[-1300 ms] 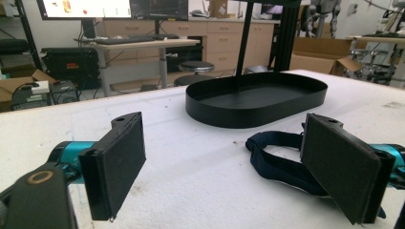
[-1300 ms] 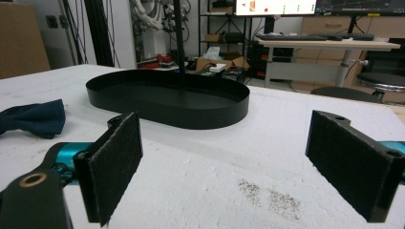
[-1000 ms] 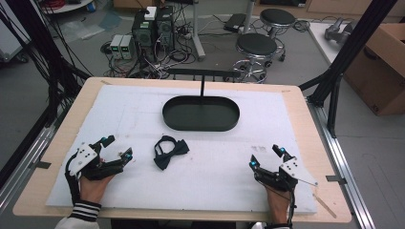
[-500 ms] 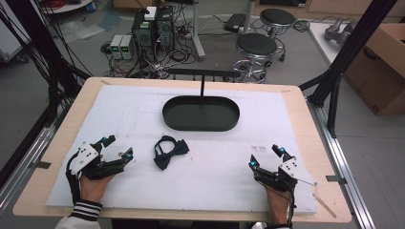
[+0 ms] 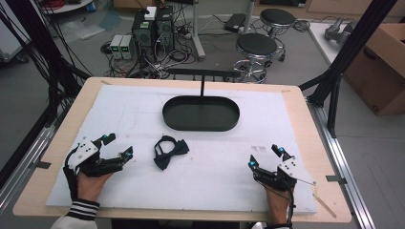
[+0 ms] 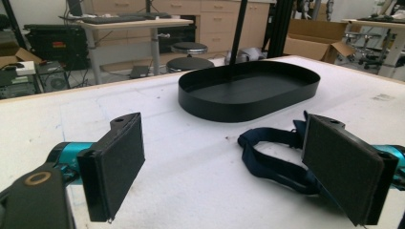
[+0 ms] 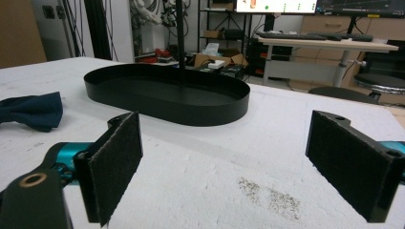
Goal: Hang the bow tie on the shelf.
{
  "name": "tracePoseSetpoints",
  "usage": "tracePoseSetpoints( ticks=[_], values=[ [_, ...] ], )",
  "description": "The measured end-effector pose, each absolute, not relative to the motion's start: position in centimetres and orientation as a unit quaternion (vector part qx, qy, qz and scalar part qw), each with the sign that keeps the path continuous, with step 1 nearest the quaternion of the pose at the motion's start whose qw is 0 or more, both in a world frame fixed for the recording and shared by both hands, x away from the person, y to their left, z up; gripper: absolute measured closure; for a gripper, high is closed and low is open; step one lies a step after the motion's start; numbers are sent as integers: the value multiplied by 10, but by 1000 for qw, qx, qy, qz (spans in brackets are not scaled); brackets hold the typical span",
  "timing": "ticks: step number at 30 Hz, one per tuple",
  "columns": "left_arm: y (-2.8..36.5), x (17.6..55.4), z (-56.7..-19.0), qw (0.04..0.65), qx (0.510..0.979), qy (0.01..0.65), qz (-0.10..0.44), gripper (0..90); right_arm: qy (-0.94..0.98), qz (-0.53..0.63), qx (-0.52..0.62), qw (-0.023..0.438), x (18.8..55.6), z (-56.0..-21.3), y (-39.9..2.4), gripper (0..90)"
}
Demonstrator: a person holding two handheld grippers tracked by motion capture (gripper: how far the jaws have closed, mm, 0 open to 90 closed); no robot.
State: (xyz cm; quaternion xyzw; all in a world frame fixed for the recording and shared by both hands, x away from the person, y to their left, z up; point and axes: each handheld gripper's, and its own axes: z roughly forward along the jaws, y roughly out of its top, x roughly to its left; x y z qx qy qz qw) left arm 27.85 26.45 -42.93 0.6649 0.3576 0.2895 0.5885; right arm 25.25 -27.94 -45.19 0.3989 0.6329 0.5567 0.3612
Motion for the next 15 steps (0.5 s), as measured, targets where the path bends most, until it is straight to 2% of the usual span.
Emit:
tracePoseSetpoints(
  ticks=[15],
  values=[
    [254,290,-382,538,729,350,237,158,633,556,400,362,253,-452,-279,112]
  ],
)
